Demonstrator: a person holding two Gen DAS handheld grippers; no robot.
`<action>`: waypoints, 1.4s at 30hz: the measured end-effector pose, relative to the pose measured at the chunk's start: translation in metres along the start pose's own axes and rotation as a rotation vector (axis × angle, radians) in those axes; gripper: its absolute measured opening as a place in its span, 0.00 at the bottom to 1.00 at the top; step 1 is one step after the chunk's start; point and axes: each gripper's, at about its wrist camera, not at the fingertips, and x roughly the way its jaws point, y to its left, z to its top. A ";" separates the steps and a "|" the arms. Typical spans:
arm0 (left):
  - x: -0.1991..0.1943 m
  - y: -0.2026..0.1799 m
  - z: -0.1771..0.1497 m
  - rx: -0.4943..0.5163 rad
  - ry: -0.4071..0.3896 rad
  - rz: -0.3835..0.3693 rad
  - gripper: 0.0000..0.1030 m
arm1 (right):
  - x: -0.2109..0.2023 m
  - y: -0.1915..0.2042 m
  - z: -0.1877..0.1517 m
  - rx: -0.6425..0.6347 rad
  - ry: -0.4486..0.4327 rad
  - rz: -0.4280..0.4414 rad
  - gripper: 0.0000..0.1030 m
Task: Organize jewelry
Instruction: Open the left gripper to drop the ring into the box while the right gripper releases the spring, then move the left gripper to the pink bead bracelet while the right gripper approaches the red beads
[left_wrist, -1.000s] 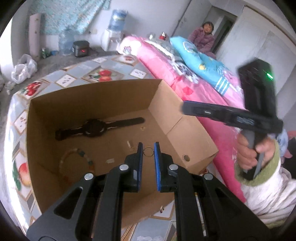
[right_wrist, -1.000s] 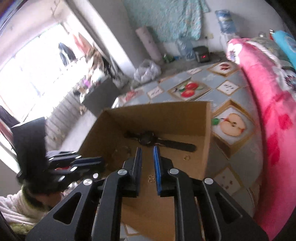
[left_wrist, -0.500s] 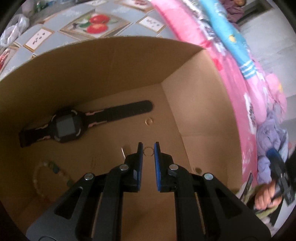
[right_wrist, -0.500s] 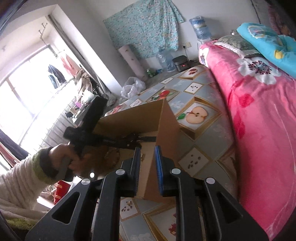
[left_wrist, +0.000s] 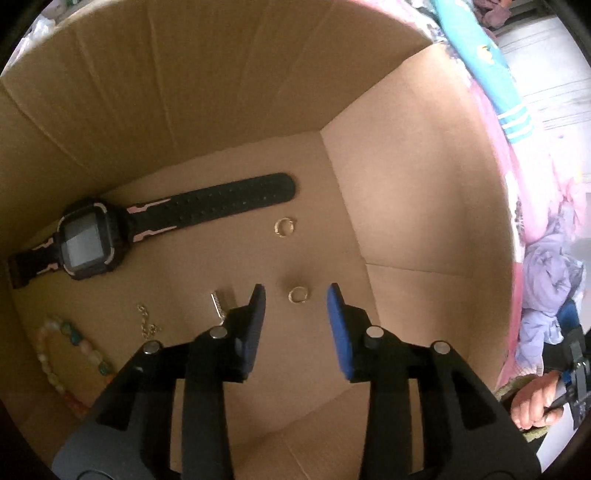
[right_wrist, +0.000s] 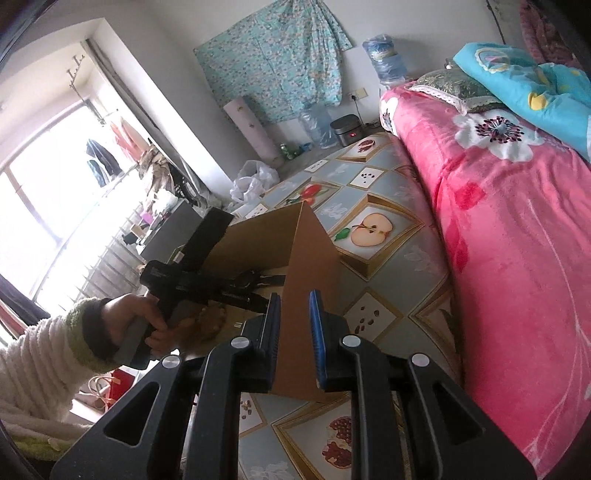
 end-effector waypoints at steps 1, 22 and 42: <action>-0.007 -0.001 -0.002 0.006 -0.016 -0.011 0.32 | 0.000 0.000 0.000 -0.002 -0.002 0.000 0.16; -0.144 -0.004 -0.253 0.302 -0.667 0.115 0.74 | 0.007 0.021 -0.102 -0.105 0.126 0.071 0.16; -0.051 0.055 -0.278 0.156 -0.509 0.231 0.54 | 0.087 0.086 -0.150 -0.285 0.238 -0.003 0.16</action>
